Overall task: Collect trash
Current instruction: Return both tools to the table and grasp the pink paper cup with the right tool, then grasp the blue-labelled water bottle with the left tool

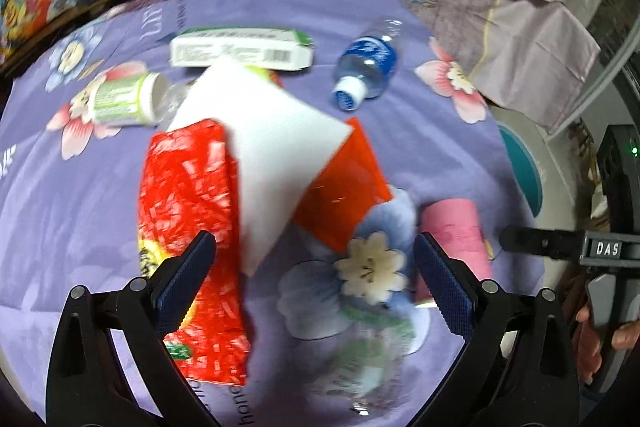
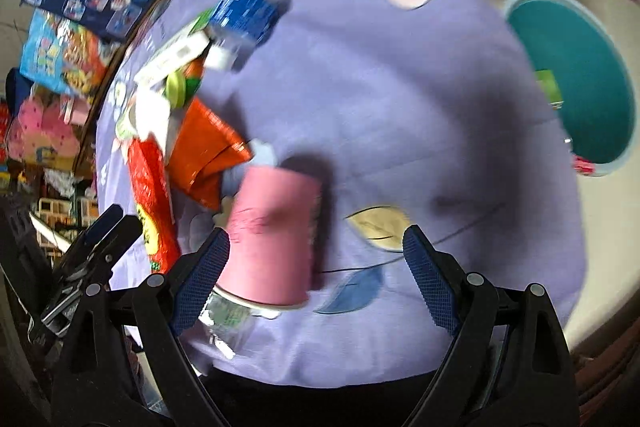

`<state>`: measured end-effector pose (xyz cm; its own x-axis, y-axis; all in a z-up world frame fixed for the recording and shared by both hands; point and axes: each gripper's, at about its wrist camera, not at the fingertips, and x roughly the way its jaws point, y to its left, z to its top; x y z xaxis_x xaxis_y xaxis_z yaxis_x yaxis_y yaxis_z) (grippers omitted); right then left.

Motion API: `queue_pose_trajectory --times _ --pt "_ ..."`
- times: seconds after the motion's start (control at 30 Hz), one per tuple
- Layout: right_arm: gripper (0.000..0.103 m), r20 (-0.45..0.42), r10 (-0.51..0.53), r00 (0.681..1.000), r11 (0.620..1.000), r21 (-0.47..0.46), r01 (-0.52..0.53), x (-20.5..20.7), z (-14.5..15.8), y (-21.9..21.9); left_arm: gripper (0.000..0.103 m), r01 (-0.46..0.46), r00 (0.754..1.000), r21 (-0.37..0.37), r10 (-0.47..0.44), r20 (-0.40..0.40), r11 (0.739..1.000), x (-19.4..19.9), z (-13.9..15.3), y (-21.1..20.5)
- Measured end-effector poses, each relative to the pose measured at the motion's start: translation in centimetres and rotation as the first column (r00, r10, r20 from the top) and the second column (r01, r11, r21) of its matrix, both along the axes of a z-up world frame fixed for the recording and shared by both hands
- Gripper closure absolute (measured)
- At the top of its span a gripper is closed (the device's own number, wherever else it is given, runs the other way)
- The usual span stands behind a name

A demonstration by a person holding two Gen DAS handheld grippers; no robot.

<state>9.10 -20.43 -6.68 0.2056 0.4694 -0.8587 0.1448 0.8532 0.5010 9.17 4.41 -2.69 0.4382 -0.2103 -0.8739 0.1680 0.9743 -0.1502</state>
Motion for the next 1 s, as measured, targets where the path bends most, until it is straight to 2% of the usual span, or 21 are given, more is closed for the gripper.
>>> queue_pose_trajectory --times 0.23,0.5,0.53,0.57,0.63,0.83,1.0 --pt "0.018 -0.018 0.076 0.997 0.997 0.014 -0.076 0.9 -1.1 3.7 0.004 -0.037 0.999 -0.022 0.037 -0.002 0.999 0.4 -0.2 2.2" --pt "0.02 -0.028 0.119 0.993 0.993 0.008 -0.119 1.3 -2.3 5.4 0.004 -0.045 0.999 -0.043 0.044 -0.007 0.998 0.9 -0.8 3.1" --pt "0.024 -0.033 0.122 0.992 0.993 -0.001 -0.122 1.3 -2.7 5.5 0.004 -0.047 0.999 -0.045 0.047 -0.01 0.998 1.0 -0.9 3.2" --pt "0.039 -0.034 0.129 0.991 0.992 -0.01 -0.129 1.3 -2.8 5.6 0.004 -0.049 0.999 -0.046 0.049 -0.013 0.998 1.1 -0.9 3.3" --pt "0.039 -0.009 0.135 0.991 0.991 -0.019 -0.135 1.3 -2.5 5.7 0.004 -0.051 0.999 -0.044 0.05 -0.015 0.998 1.3 -1.0 3.3" --pt "0.039 0.056 0.066 0.996 0.997 -0.041 -0.064 2.9 -0.5 2.9 0.004 -0.022 1.0 -0.025 0.022 -0.011 0.999 2.7 -0.6 1.8" --pt "0.038 0.078 -0.005 0.997 0.998 -0.055 0.009 5.2 0.7 -0.6 0.004 0.032 0.999 0.018 -0.032 0.006 0.999 5.2 0.2 -1.0"
